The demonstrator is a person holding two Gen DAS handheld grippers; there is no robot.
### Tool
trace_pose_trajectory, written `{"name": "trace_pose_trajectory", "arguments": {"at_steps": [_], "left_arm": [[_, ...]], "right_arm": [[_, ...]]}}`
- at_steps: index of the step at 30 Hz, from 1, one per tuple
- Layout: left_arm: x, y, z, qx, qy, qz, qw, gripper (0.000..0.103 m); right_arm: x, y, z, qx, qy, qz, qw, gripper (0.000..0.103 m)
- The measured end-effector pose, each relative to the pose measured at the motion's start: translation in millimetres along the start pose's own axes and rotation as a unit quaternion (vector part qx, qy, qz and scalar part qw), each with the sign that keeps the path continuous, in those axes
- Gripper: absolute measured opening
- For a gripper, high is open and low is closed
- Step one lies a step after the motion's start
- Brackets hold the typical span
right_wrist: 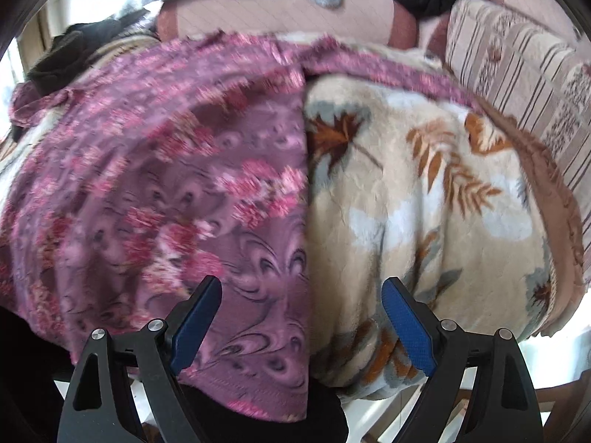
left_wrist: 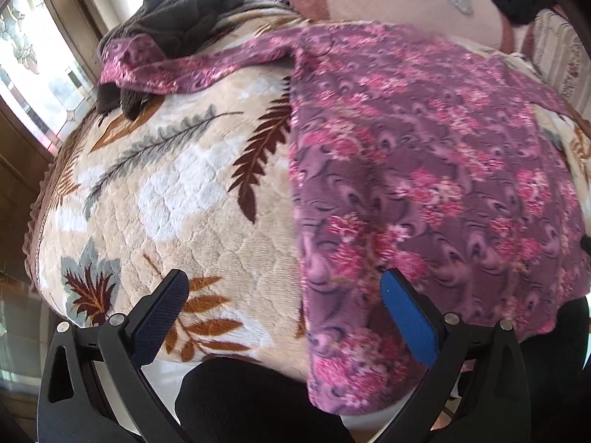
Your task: Fold small clothes
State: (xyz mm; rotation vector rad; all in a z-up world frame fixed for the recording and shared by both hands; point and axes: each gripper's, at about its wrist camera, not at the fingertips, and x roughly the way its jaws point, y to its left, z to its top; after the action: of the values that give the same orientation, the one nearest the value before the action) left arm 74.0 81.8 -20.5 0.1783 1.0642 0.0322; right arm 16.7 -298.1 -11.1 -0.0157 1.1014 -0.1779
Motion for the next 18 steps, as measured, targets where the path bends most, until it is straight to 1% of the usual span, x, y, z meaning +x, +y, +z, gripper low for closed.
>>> {"name": "trace_pose_trajectory", "arguments": {"at_steps": [1,3,5,6,7,8,9,10,11,12,13,14,15,16,18], "left_arm": [[3,0,0,0.0,0.004,0.003,1.0,0.103],[8,0,1,-0.002,0.011,0.006,0.9999,0.103],[11,-1,2,-0.005,0.017,0.003,0.9998,0.103],[12,-2,2,-0.004,0.02,0.003,0.9998,0.103],[13,-2,2,-0.004,0.023,0.001,0.9997,0.103],[16,-2,2,-0.005,0.029,-0.006,0.9995,0.103],[19,-2,2,-0.008,0.035,-0.016,0.9992,0.102],[22,-2,2,-0.014,0.043,-0.034,0.9984,0.088],[25,-2,1,-0.02,0.055,-0.059,0.9965,0.074],[29,-3,0,-0.023,0.079,-0.088,0.9927,0.039],[28,-3,1,-0.028,0.087,-0.096,0.9912,0.03],[24,-2,3,-0.029,0.086,-0.104,0.9905,0.018],[21,-1,4,-0.031,0.091,-0.121,0.988,0.004],[16,3,5,-0.041,0.093,-0.137,0.9854,0.004],[5,11,6,-0.055,0.085,-0.148,0.9839,0.004]], "right_arm": [[8,-1,-1,0.001,0.015,0.002,1.0,0.088],[18,0,-5,0.005,0.033,0.012,0.999,0.087],[19,-2,-7,0.016,0.032,0.026,0.999,0.087],[18,-4,-8,0.02,0.031,0.036,0.999,0.084],[17,-6,-9,0.023,0.03,0.048,0.998,0.079],[16,-7,-10,0.023,0.028,0.05,0.998,0.077],[13,-8,-11,0.02,0.023,0.051,0.998,0.068],[11,-8,-12,0.018,0.02,0.051,0.998,0.052],[6,-11,-13,0.013,0.011,0.046,0.999,0.039],[2,-13,-12,0.012,0.011,0.067,0.998,0.007],[-1,-16,-11,0.019,0.011,0.081,0.996,0.002],[-11,-20,-11,0.021,0.0,0.089,0.996,0.002],[-16,-24,-9,0.021,-0.009,0.095,0.995,0.002],[-27,-31,-9,0.03,-0.024,0.101,0.994,0.002],[-38,-46,-11,0.055,-0.041,0.105,0.992,0.002]]}}
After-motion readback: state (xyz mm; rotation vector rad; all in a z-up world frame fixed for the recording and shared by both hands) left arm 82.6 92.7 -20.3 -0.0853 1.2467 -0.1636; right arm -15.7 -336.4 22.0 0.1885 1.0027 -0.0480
